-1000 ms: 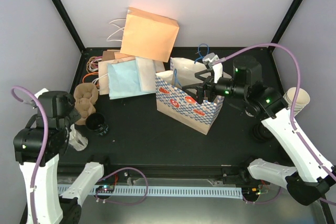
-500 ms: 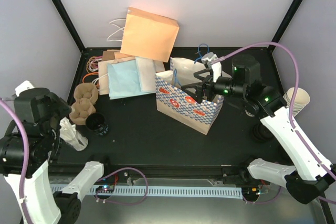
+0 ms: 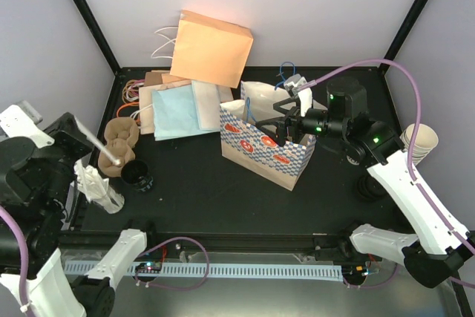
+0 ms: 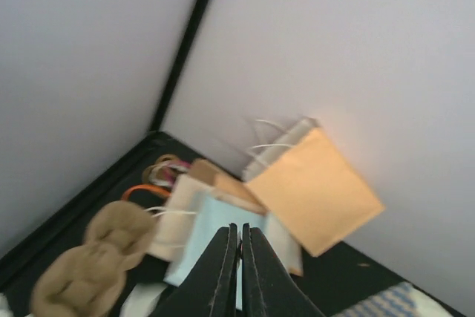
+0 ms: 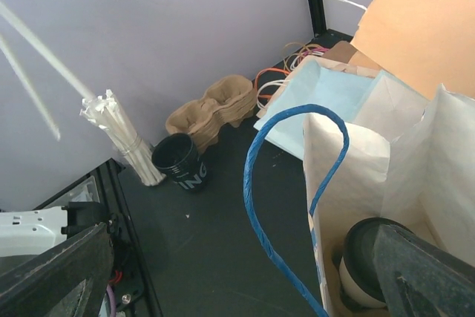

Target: Pack the takeout coffee

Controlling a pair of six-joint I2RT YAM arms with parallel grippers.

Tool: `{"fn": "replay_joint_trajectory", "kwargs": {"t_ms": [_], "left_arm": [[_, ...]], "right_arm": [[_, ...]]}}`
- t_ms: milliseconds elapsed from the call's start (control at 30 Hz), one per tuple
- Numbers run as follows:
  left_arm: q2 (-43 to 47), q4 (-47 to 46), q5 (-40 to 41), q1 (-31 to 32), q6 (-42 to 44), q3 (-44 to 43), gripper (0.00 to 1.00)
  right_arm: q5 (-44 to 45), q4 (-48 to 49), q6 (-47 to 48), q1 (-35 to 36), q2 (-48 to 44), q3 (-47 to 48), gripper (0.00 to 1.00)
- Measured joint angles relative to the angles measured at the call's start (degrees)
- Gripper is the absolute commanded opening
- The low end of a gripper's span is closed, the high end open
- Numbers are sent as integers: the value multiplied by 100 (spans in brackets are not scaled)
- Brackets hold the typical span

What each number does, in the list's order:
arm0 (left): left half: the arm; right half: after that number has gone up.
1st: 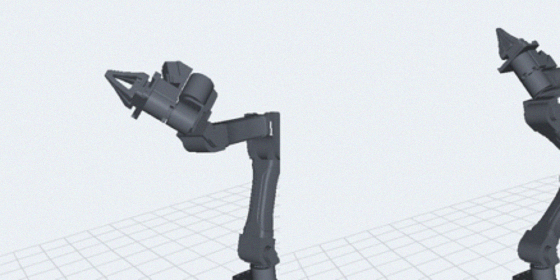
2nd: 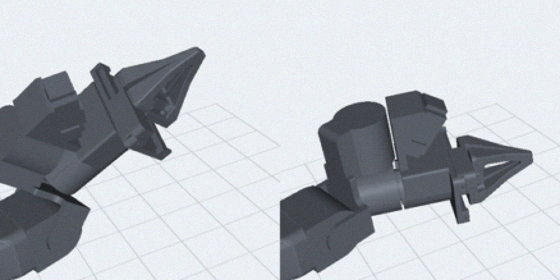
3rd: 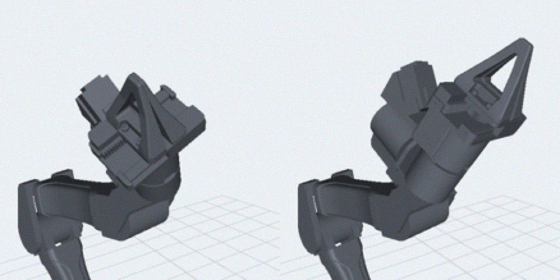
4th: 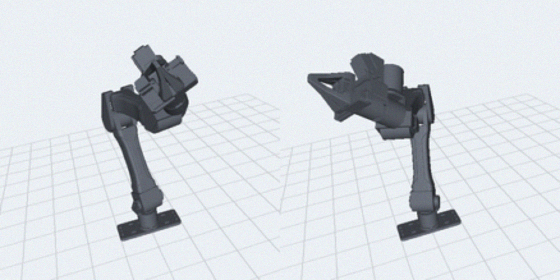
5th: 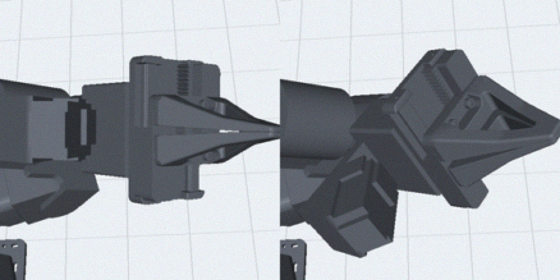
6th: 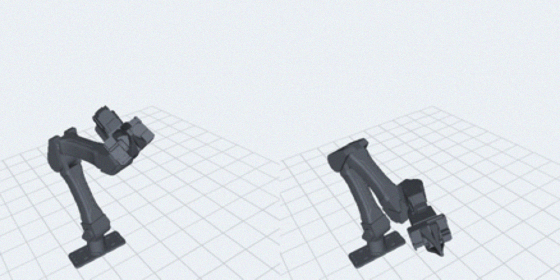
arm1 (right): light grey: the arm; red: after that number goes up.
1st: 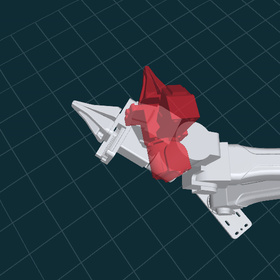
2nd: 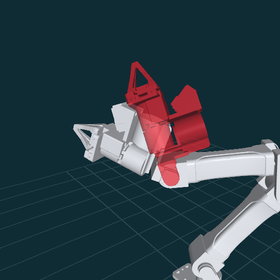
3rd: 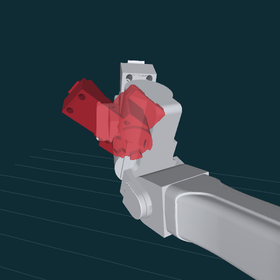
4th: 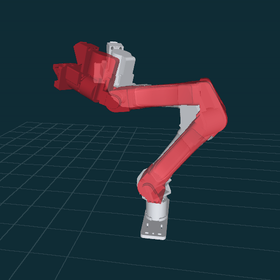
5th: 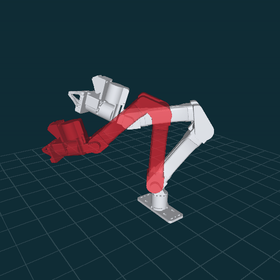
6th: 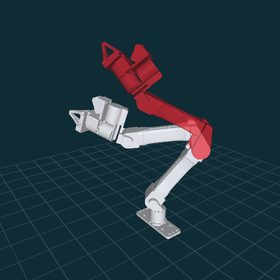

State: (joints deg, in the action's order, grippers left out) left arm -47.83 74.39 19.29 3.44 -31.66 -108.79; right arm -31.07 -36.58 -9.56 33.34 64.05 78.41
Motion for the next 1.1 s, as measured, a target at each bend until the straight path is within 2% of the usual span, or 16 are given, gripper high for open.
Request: {"fn": "replay_joint_trajectory", "kwargs": {"t_ms": [133, 333, 567, 800, 933, 1100], "left_arm": [[367, -940, -894, 0, 125, 612, 2], [308, -1814, -1987, 0, 94, 973, 1], [48, -2306, -2953, 0, -68, 1246, 2], [-181, -3292, -5023, 0, -380, 2194, 2], [-236, -4035, -5410, 0, -529, 2614, 2], [-356, -5145, -5622, 2, -866, 2664, 1]], "right_arm": [[11, -28, 0, 0, 0, 11, 98], [114, -50, 0, 0, -11, 31, 98], [302, -131, 0, 0, -79, 31, 98], [737, -192, -122, 0, -181, 31, 98], [1241, -190, -234, 0, -428, 28, 99], [1853, -48, -365, 0, -977, -4, 100]]}}
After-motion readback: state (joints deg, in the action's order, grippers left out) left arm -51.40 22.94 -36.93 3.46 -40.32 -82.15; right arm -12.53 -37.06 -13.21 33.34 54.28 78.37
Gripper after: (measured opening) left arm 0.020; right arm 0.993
